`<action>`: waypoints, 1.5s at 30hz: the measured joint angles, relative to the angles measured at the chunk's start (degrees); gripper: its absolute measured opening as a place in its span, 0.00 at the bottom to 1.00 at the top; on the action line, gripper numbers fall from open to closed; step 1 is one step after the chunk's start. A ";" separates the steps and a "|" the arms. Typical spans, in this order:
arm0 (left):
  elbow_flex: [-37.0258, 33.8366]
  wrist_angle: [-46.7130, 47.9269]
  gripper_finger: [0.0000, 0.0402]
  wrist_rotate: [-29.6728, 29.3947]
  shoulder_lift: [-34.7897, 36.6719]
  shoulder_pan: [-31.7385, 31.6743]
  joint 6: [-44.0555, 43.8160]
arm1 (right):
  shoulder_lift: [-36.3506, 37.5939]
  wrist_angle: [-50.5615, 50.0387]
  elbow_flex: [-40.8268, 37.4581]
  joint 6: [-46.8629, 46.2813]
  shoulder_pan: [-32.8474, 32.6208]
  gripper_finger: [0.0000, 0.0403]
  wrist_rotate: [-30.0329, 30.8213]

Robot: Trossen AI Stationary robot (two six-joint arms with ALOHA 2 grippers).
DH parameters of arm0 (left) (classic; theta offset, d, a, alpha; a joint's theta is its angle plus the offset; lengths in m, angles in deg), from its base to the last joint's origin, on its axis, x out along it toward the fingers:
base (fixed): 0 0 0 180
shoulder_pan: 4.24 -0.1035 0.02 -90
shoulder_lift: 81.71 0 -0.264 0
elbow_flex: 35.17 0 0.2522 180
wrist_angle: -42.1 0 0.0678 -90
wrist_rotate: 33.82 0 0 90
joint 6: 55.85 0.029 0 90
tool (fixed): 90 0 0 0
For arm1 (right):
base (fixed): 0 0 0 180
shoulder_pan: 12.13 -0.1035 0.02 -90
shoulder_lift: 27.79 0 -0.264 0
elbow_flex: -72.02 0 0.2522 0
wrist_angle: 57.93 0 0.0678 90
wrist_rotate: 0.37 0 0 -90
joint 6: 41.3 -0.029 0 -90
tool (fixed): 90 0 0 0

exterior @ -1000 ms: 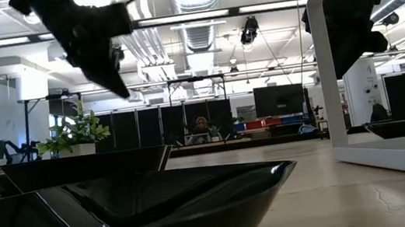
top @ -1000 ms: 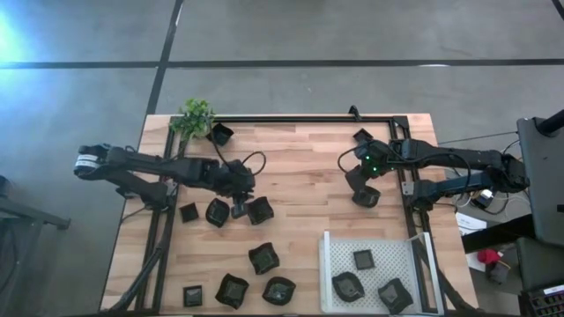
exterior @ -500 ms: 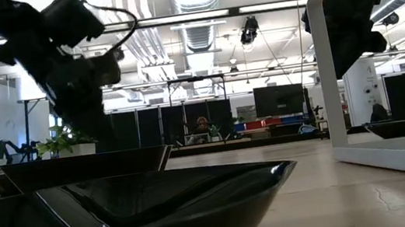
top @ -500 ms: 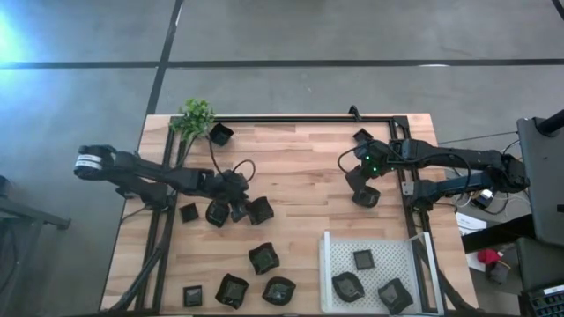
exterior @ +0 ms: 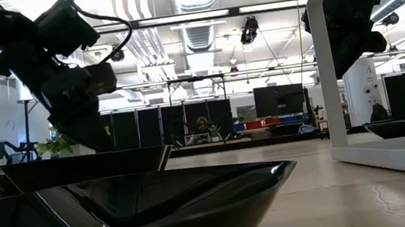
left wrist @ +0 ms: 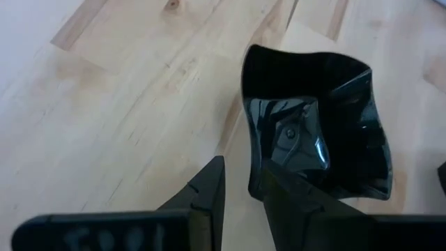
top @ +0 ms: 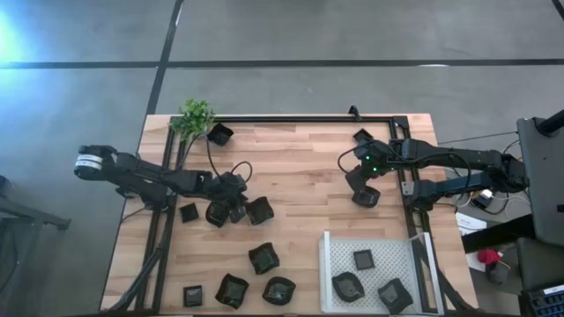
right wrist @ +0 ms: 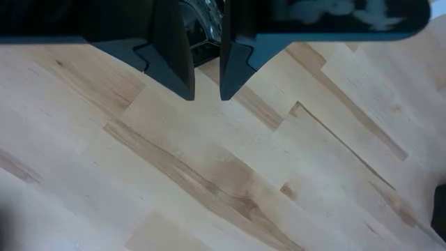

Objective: Pick & Place Mini shaped plates
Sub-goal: Stack the distorted square plate on top of the other distorted square plate on the shelf

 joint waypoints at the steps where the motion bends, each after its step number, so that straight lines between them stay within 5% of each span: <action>1: 0.00 -0.15 0.21 0.03 -0.07 0.00 -0.20 | 0.00 0.02 0.00 -0.02 0.00 0.16 0.00; 15: 0.63 -3.19 0.21 2.80 -5.70 0.02 -2.38 | 0.00 0.29 0.00 -0.13 0.02 0.15 0.02; 23: 2.05 -2.89 0.02 3.50 -7.33 0.02 -5.69 | 0.00 0.47 0.00 0.08 0.02 0.15 0.04; 31: 7.72 -2.41 0.00 2.64 -6.40 0.02 -5.41 | 0.42 3.82 1.20 5.98 -0.22 0.15 0.00; 39: 19.57 4.28 0.00 -13.58 -6.38 -0.07 1.79 | 1.11 14.45 4.85 23.25 -3.50 0.15 -1.54; 45: 26.66 5.56 0.00 -23.50 -6.34 -0.09 10.42 | 1.03 23.78 5.79 26.88 -5.74 0.15 -4.71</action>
